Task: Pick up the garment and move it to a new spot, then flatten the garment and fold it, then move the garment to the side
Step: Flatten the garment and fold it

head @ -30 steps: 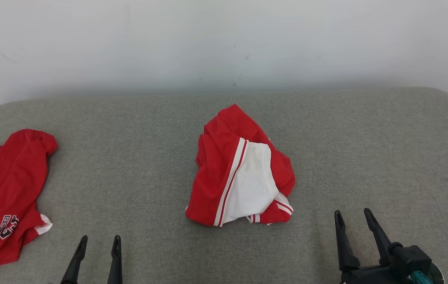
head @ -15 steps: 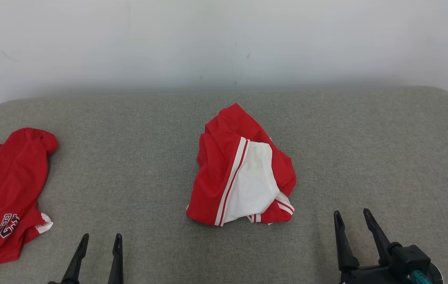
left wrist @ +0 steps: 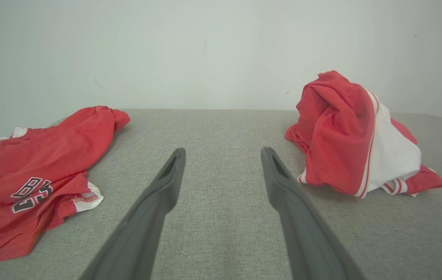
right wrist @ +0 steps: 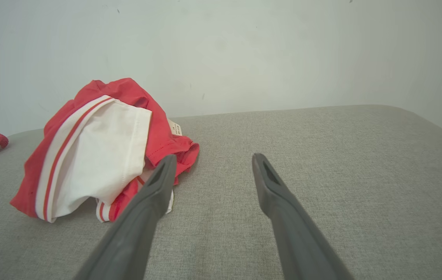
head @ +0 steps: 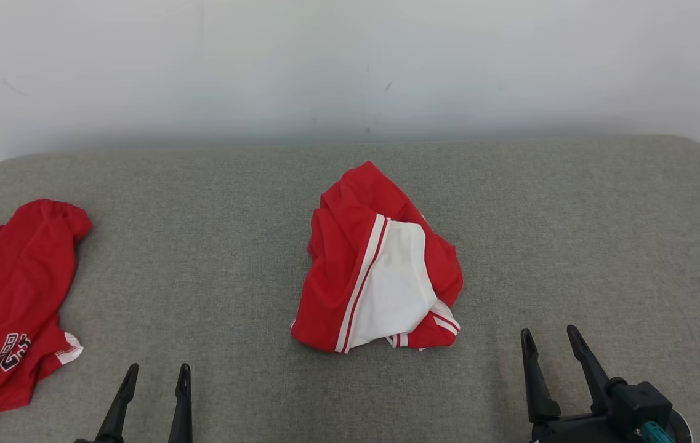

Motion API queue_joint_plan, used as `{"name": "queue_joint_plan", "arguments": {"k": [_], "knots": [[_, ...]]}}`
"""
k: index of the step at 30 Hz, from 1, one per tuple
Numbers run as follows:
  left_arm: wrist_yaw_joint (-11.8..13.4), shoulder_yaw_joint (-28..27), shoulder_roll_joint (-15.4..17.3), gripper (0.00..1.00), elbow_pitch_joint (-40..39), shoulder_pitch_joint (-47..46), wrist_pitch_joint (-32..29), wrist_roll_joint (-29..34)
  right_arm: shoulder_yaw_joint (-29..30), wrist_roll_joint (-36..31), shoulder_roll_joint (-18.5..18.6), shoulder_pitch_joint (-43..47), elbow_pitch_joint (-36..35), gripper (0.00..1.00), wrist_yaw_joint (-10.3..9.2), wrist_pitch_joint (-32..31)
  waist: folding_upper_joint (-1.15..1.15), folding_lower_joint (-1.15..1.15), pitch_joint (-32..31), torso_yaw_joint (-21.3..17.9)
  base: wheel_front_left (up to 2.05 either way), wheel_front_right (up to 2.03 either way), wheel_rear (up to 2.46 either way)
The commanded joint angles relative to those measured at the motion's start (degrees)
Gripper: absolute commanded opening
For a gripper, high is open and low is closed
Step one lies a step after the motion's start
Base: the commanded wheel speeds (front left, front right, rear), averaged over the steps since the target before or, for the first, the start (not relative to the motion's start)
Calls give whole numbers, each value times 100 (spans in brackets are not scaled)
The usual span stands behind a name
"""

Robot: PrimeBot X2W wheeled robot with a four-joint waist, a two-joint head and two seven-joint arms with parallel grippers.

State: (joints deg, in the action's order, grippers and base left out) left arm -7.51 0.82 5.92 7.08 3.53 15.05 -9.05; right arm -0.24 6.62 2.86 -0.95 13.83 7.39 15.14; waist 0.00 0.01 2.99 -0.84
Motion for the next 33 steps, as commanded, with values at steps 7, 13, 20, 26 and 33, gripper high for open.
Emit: {"name": "queue_joint_plan", "arguments": {"k": [7,13,20,26,33], "knots": [[7,-20,13,100,-25,19,12,39,-31,12,3,25,2,100,20,8,0,-1,-10,-4,0,0,0],[7,118,3,100,-23,-193,12,-35,-73,27,3,-28,11,100,20,8,0,-1,28,-45,0,0,0],[7,522,118,100,130,-641,12,-132,-173,40,3,-120,46,100,20,8,0,-1,65,-233,0,0,0],[7,1132,284,100,390,-1218,12,-252,-266,99,3,-146,68,100,20,8,0,-1,104,-578,0,0,0],[8,1720,409,100,870,-1816,12,-331,-346,191,2,-216,92,100,20,8,0,-1,205,-1099,0,0,0]]}}
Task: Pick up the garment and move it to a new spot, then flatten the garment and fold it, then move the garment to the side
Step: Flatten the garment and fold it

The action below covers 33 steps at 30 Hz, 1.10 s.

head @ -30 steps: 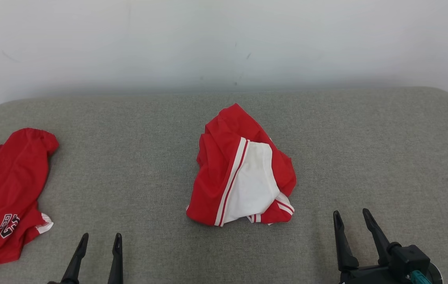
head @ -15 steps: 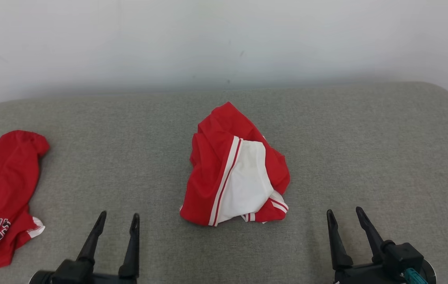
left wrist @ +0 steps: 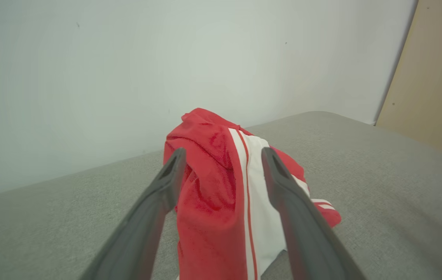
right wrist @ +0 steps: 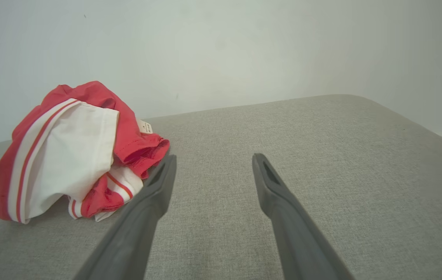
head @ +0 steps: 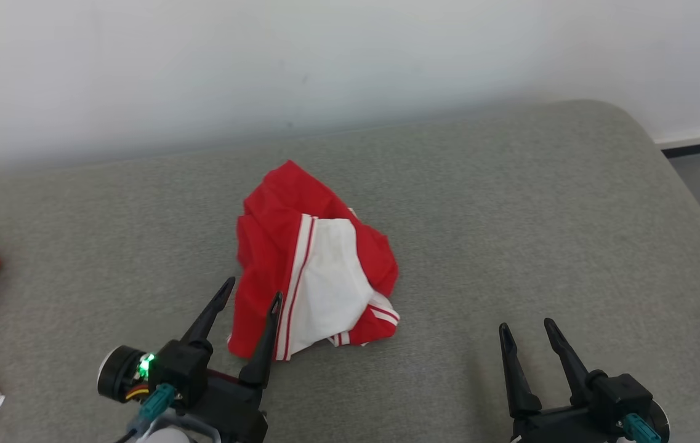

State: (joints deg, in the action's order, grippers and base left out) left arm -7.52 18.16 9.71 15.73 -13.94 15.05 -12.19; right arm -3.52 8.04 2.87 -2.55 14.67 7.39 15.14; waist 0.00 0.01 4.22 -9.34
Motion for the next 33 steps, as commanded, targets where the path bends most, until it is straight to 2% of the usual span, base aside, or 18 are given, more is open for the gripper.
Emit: {"name": "queue_joint_plan", "arguments": {"k": [1,13,18,19,20,24,33], "knots": [[9,33,43,100,70,-139,12,-35,-19,68,1,-65,11,100,20,8,0,-1,98,-318,0,0,0],[10,363,367,100,1332,-800,12,-127,14,198,1,-136,14,100,20,8,0,-1,346,-950,0,0,0],[11,245,351,100,1894,-1055,12,-132,-8,244,1,-187,-9,100,20,8,0,-1,408,-1089,0,0,0],[10,214,332,41,1941,-1116,12,-137,-9,249,1,-192,-7,100,20,8,0,-1,413,-1106,0,0,0],[10,219,293,0,1960,-1162,12,-143,3,251,0,-191,-5,100,20,8,0,-1,412,-1116,0,0,0],[10,487,108,0,1660,-1283,12,-304,109,228,1,-114,-7,100,20,8,0,-1,370,-1055,0,0,0],[10,1475,-237,0,606,-1550,12,-583,150,189,1,-84,14,100,20,8,0,-1,196,-760,0,0,0]]}}
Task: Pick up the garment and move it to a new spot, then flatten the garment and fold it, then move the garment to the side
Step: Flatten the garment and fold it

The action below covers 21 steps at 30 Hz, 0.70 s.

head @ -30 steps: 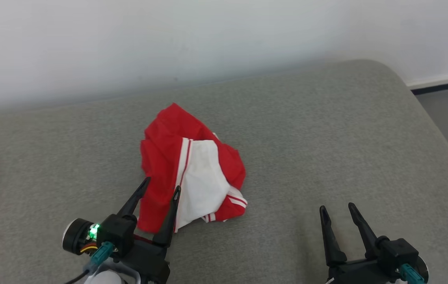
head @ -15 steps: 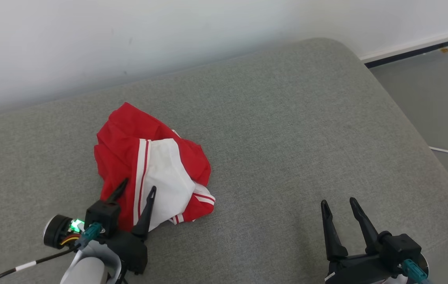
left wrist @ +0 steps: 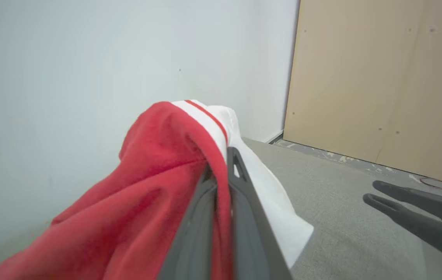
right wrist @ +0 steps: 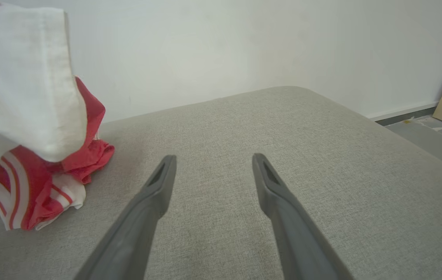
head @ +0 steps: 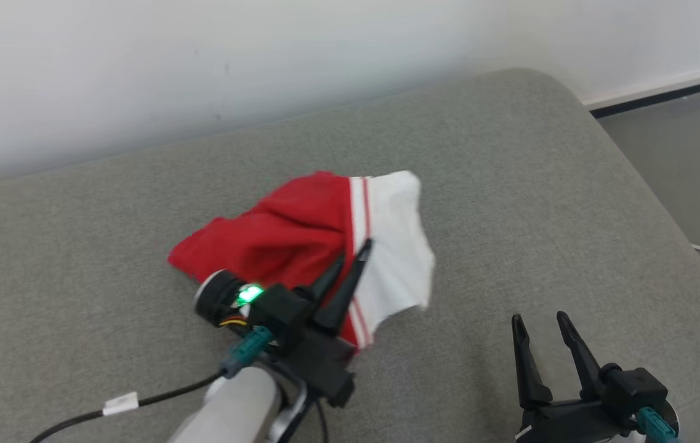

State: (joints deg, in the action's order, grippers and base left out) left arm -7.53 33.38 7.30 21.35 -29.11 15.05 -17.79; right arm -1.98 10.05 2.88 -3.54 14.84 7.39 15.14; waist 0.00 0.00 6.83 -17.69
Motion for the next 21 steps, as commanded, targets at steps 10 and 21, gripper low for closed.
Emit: {"name": "queue_joint_plan", "arguments": {"k": [10,21], "knots": [[11,947,-263,0,-1158,-627,12,-403,129,-43,1,152,47,100,20,8,0,0,-278,411,0,0,0],[22,933,-239,0,-1281,-1673,-106,-737,170,9,1,221,82,100,20,8,0,0,-389,398,0,0,0]]}}
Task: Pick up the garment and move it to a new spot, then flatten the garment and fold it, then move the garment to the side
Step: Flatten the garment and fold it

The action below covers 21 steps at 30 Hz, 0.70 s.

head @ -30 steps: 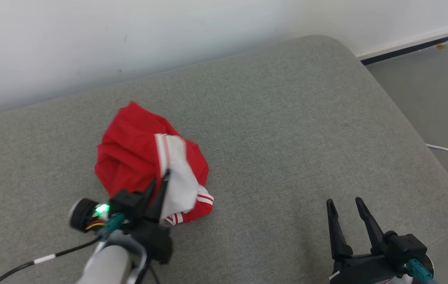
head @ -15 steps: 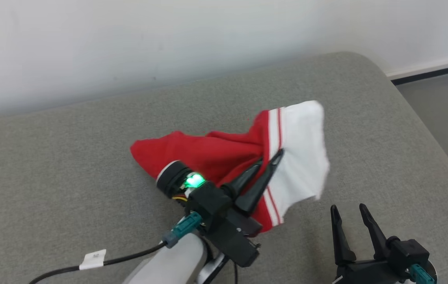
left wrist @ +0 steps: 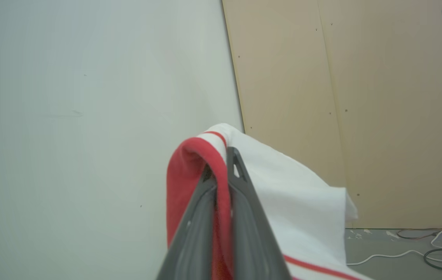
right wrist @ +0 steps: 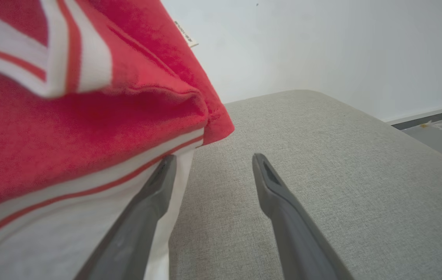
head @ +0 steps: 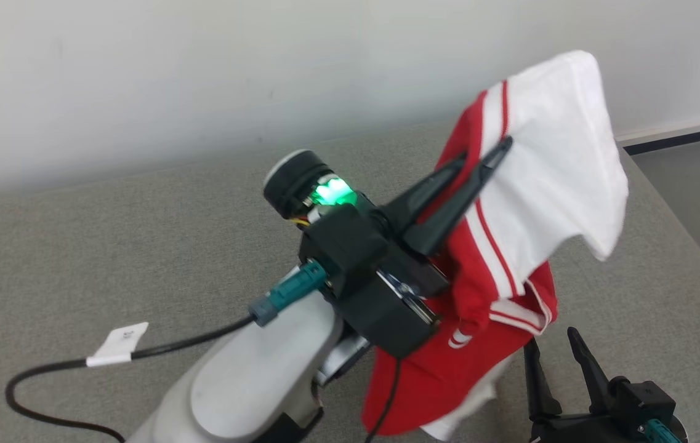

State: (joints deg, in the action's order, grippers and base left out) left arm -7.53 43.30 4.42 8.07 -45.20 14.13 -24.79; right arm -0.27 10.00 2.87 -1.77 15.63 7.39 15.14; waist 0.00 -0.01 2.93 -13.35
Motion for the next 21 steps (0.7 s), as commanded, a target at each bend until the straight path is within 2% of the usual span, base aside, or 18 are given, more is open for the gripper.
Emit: {"name": "queue_joint_plan", "arguments": {"k": [1,7,14,21], "knots": [[37,-114,98,0,108,-65,-45,-85,-14,25,1,36,4,100,20,8,0,1,15,-64,0,0,0],[96,-451,536,0,681,270,-1,-275,38,49,0,29,-13,100,20,8,0,1,130,-159,0,0,0],[138,-1178,1155,0,1543,767,103,-593,70,12,0,-71,-26,100,20,8,0,1,319,-170,0,0,0],[112,-1921,1402,0,2301,1045,104,-747,45,-38,1,-186,-45,100,20,8,0,1,480,-113,0,0,0]]}}
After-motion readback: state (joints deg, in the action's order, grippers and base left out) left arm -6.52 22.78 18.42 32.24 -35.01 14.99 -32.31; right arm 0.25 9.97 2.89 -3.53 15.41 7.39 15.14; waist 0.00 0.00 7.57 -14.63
